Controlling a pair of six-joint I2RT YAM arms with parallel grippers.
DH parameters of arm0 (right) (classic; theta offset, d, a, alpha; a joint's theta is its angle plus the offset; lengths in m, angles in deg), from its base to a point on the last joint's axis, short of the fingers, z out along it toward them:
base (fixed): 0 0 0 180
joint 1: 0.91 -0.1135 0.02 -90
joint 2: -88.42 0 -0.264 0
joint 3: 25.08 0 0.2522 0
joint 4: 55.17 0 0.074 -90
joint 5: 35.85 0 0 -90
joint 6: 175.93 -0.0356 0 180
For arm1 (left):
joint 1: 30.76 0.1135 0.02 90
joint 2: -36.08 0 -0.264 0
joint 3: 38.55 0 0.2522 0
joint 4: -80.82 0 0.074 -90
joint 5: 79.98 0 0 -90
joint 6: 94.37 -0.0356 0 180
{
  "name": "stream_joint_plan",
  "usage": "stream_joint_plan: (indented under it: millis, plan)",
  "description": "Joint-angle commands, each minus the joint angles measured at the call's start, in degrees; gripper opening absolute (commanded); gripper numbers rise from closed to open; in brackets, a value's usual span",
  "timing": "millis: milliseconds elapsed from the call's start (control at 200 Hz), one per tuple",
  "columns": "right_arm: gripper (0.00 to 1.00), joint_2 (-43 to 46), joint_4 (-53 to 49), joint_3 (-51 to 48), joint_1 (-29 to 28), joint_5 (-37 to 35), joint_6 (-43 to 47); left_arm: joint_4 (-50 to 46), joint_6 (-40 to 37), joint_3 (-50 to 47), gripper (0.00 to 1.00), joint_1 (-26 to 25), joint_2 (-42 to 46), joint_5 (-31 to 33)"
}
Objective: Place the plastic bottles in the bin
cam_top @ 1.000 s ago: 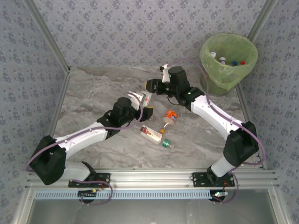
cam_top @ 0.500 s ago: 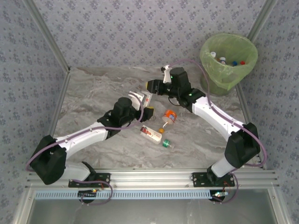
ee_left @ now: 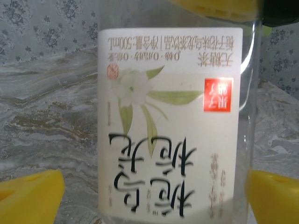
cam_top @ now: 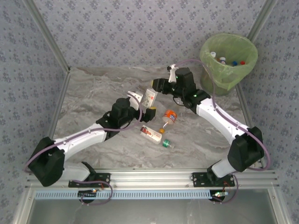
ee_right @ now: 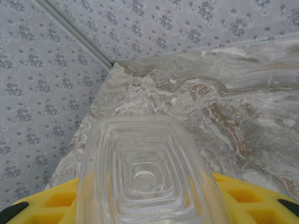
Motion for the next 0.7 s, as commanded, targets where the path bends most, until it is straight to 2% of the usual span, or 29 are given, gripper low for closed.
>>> stream_joint_plan:
  millis: [0,210,435,600,700]
  plan:
    - [0.0,2.8,-0.3,-0.4,0.6,-2.3,1.5,4.4,-0.3,-1.4,0.99,-0.2,3.1,1.8]
    - [0.0,5.6,-2.2,-1.2,1.8,-5.9,3.1,5.8,3.1,-3.8,0.99,1.4,5.1,8.0]
    - [0.0,9.1,-3.3,-2.5,3.5,-9.2,4.9,3.4,13.7,-3.9,0.99,5.6,5.0,13.7]
    - [0.0,11.9,-3.4,-3.7,5.2,-11.5,5.9,5.6,15.4,-5.6,0.99,6.3,4.9,17.9]
    - [0.0,13.5,-3.6,-4.0,6.5,-12.3,6.4,3.0,16.7,-4.8,0.99,7.0,4.8,18.4]
